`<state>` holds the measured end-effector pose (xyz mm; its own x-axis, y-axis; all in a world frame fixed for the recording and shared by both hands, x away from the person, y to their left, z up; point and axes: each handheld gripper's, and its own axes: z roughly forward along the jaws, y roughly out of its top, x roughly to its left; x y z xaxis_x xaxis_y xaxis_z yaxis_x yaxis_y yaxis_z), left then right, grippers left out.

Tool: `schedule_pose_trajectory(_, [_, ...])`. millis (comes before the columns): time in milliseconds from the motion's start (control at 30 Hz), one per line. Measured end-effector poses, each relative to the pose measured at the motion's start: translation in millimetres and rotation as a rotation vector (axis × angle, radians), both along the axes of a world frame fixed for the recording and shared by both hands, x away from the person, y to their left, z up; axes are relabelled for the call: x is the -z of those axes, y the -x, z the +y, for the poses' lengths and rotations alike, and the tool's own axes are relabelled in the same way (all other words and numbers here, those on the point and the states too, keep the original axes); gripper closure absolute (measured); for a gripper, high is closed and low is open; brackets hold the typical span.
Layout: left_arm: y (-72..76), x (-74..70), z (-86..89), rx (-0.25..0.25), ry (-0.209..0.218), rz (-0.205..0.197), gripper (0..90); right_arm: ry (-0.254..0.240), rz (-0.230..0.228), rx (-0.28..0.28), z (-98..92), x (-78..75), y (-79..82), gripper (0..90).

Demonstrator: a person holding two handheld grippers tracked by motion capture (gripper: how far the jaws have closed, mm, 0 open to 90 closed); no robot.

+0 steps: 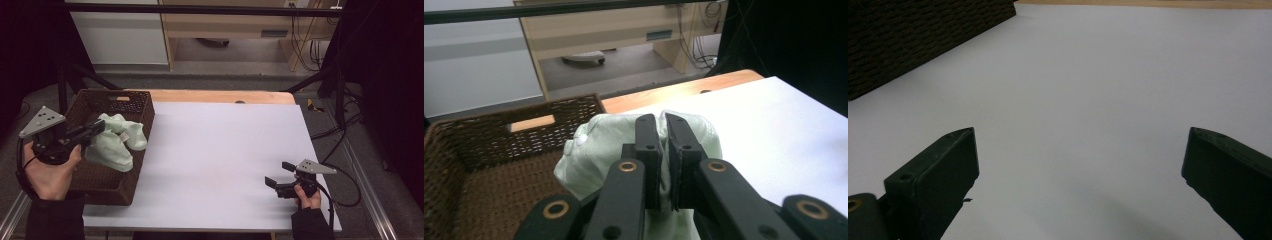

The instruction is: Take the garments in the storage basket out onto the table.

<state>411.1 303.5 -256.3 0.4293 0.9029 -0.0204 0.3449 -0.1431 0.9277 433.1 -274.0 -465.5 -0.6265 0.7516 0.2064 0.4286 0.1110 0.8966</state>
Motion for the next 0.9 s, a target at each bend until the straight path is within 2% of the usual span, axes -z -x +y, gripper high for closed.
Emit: schedule_pose_trajectory(900, [-7.3, 2.4, -49.7, 0.095, -0.035, -0.005, 84.6, 0.003, -0.001, -0.001, -0.2, -0.1, 0.0, 2.4])
